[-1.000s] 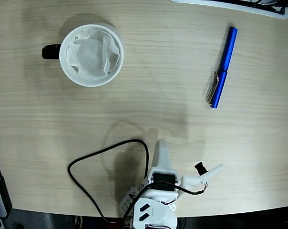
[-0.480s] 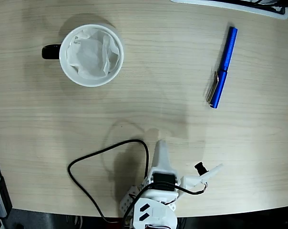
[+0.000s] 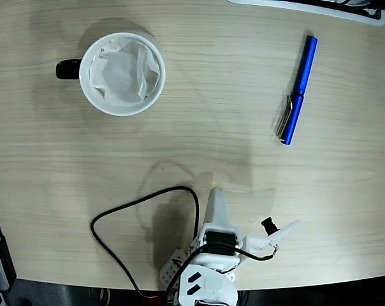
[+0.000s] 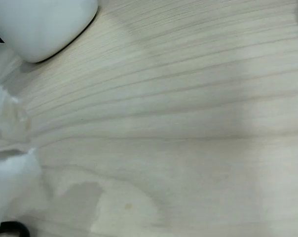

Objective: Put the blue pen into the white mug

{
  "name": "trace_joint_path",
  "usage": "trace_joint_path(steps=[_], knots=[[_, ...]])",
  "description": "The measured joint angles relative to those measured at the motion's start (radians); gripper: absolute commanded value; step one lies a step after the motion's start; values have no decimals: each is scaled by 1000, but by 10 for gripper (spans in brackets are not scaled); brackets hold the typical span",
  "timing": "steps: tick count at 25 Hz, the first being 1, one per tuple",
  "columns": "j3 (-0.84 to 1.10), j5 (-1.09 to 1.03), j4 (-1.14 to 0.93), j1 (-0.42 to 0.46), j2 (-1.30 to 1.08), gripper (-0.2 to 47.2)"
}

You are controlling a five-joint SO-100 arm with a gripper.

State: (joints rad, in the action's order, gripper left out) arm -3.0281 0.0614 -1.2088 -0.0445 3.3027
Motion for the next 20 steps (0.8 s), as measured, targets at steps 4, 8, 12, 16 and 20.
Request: trace_joint_path(steps=[4, 8, 12, 16, 20], knots=[[110, -2, -5, 0, -49, 0], [196, -2, 63, -29, -164, 0], [344, -26, 74, -38, -330, 0], [520, -77, 72, -49, -482, 0], [681, -215, 25, -58, -653, 0]])
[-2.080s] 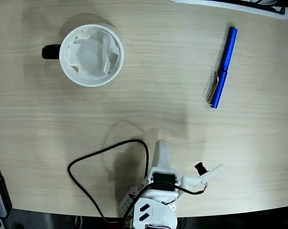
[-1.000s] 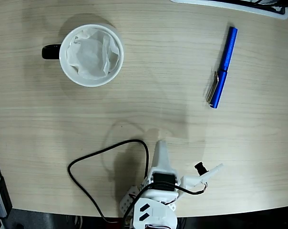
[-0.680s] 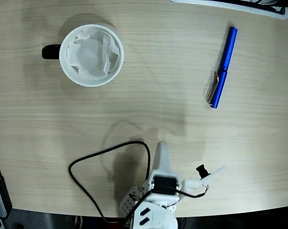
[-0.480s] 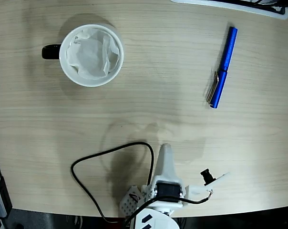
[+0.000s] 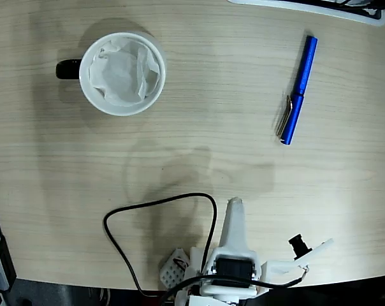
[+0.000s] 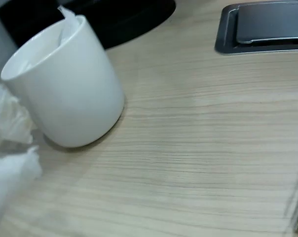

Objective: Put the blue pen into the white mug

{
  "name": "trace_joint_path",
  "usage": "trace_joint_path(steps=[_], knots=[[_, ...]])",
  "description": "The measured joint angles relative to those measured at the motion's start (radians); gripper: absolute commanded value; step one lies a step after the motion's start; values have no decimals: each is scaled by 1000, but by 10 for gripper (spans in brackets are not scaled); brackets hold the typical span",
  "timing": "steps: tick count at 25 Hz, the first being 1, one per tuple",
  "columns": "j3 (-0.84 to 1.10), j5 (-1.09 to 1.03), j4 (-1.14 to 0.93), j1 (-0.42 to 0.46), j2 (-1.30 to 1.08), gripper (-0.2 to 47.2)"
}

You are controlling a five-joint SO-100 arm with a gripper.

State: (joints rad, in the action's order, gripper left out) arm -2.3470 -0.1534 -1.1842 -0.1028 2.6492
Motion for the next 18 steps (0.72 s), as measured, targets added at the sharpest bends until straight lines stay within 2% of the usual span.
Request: trace_joint_path(steps=[3, 8, 12, 18], knots=[[143, -106, -83, 0, -144, 0], [417, -225, -212, -48, -425, 0], [592, -321, -225, -97, -618, 0], [769, -614, -238, -176, -894, 0]])
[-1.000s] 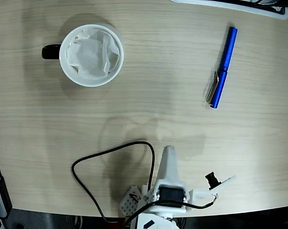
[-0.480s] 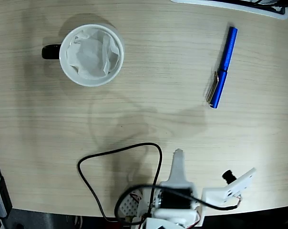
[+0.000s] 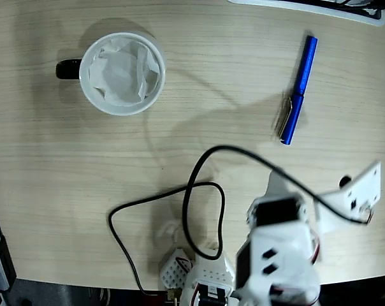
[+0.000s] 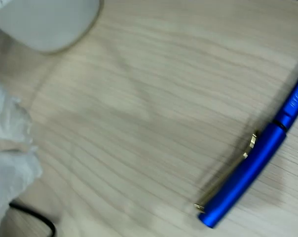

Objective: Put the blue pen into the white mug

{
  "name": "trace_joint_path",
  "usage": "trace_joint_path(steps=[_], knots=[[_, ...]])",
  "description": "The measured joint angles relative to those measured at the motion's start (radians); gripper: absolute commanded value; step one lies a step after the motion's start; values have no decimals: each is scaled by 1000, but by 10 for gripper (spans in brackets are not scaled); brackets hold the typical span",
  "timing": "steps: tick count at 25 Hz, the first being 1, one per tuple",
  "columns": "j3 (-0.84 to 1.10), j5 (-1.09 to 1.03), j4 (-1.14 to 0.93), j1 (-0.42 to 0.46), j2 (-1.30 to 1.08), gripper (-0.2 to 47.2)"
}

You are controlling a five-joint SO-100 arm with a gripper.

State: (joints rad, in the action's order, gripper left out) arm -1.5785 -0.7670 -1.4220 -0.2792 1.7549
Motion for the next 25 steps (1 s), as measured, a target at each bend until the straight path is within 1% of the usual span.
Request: trace_joint_path(steps=[2, 5, 9, 11, 15, 18, 20, 25], knots=[[86, -103, -38, -14, -84, 0], [215, -241, -150, -31, -210, 0], [345, -382, -218, -31, -328, 0], [368, -456, -225, -32, -368, 0], [477, -558, -225, -54, -474, 0], [566, -586, -236, -52, -561, 15], [624, -606, -239, -77, -612, 15], [730, -795, -241, -95, -703, 16]])
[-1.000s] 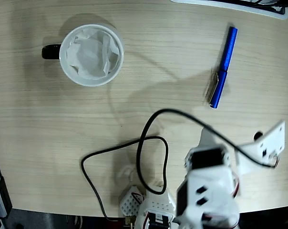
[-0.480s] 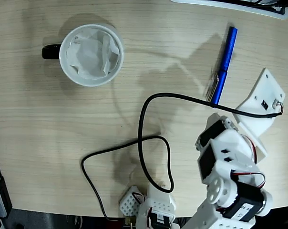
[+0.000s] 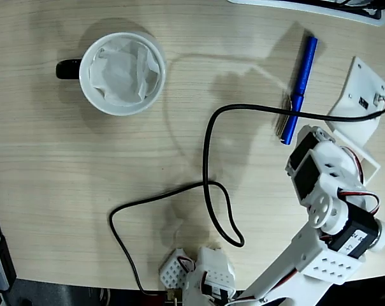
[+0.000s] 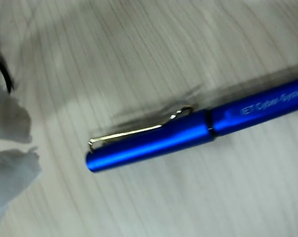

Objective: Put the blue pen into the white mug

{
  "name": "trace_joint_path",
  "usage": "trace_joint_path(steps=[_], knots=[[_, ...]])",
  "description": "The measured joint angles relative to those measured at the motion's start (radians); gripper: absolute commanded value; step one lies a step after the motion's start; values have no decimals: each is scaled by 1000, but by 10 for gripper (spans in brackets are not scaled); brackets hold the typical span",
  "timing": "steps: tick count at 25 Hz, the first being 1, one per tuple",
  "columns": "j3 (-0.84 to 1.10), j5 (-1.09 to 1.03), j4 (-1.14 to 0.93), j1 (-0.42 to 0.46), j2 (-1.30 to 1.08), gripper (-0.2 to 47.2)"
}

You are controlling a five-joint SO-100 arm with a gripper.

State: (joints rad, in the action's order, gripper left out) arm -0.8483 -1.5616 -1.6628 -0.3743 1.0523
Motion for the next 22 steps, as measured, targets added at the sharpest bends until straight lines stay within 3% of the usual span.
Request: trace_joint_path(steps=[9, 11, 16, 22], knots=[[34, -423, 3, -58, -103, 24], [34, -479, 3, -61, -121, 73], [34, -523, 15, -78, -152, 143], [25, -525, 60, -75, -164, 191]])
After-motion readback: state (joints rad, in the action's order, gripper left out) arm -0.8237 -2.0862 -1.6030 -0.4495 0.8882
